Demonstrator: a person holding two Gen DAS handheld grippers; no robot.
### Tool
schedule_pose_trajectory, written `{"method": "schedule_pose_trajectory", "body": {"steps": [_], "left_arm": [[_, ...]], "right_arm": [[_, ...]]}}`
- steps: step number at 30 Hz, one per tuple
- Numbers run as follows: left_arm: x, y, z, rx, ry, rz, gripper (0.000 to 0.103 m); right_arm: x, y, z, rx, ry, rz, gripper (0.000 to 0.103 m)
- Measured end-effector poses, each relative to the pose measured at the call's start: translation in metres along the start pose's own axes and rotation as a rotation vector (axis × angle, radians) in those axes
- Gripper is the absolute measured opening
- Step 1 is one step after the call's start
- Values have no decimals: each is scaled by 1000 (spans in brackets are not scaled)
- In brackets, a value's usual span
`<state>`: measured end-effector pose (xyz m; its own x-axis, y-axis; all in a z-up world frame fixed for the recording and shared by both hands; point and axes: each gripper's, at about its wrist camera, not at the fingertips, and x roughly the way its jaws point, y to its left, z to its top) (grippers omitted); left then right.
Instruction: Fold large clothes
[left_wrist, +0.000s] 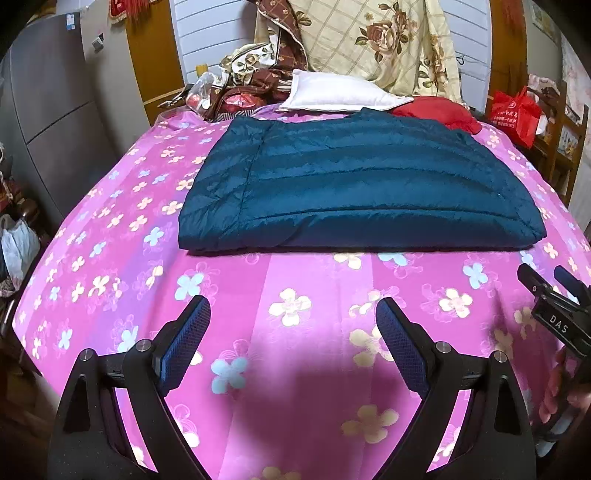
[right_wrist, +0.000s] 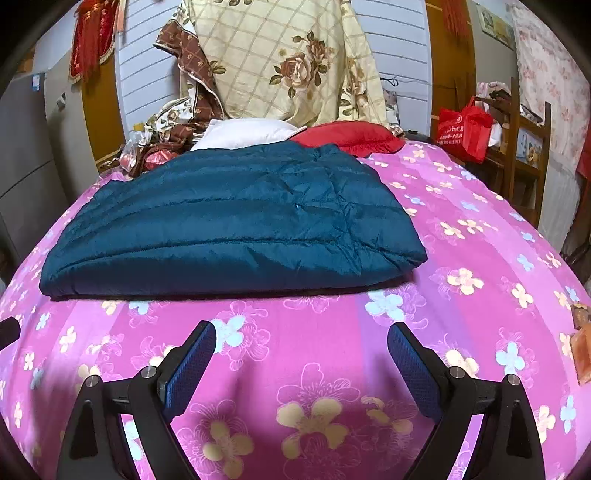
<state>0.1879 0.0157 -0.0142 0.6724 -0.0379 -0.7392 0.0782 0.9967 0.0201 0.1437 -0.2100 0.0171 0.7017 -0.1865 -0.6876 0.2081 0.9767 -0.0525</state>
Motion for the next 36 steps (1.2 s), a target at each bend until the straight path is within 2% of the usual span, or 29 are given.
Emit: {"method": "schedule_pose_trajectory", "body": {"steps": [17,22,26,30,36], "left_arm": [[29,15,-5,-31,66,15,92],[46,27,1,-54,90,-2,92],[68,57,19,-126,112,-59,92],[95,98,38,-255,142,-162,92],[123,137,60,-358,105,-284,92]], "right_arm": [[13,-5,-3,36,42,4,93],[16,-10,-1,44,49,14,93],[18,-34,11,148,54,30,94],[33,-69,25,309,103,87,93],[67,-100,35,478,170,172,93]]}}
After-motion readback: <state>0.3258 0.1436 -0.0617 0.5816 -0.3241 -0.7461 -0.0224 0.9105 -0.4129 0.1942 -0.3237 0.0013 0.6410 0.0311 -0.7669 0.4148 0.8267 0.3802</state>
